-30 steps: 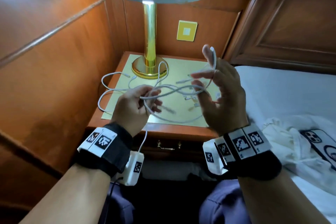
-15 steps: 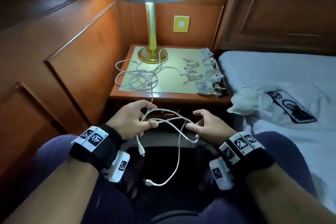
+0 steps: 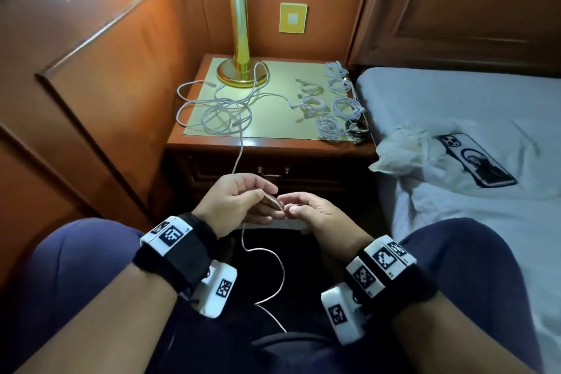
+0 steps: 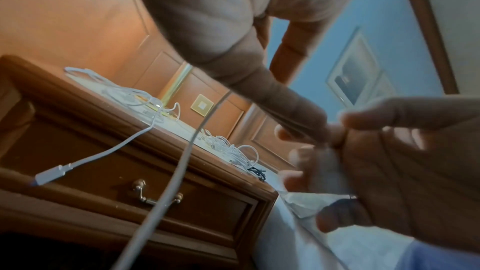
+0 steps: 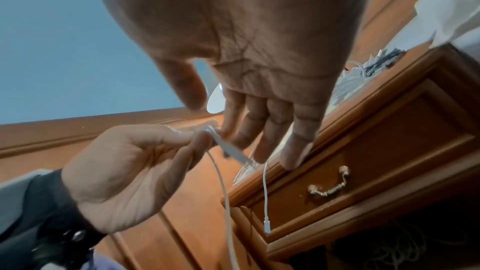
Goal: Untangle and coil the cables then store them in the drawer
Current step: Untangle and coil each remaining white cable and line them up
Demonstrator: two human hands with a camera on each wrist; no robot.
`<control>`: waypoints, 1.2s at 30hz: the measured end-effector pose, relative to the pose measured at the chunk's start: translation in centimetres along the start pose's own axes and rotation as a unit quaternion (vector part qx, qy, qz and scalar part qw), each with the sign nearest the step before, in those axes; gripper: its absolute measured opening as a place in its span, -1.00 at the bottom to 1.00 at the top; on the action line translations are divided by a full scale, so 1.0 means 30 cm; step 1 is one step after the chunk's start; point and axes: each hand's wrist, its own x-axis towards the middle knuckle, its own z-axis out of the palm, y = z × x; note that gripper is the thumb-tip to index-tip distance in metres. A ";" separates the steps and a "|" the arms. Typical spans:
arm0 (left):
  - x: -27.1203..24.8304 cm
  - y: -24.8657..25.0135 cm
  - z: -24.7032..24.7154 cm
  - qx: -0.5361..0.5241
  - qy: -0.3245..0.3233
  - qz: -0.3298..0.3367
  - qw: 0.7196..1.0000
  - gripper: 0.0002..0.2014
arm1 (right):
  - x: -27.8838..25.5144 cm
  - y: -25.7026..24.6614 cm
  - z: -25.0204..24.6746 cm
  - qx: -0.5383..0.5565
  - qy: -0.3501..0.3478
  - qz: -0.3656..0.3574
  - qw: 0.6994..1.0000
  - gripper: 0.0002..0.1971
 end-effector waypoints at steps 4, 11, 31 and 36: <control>0.004 -0.034 -0.003 0.106 -0.018 0.025 0.994 -0.87 | 0.008 0.001 0.009 -0.006 -0.054 0.016 0.998 -0.79; 0.048 -0.049 -0.068 0.368 -0.020 0.110 0.923 -0.67 | 0.000 -0.074 -0.092 0.336 0.005 0.032 0.941 -0.78; 0.041 -0.100 0.023 0.422 0.042 0.354 0.834 -0.93 | 0.041 0.026 -0.056 -0.144 0.016 -0.059 0.988 -0.68; 0.043 -0.090 0.008 0.350 0.104 0.350 0.863 -0.83 | 0.034 -0.011 -0.062 0.092 0.004 -0.023 0.995 -0.68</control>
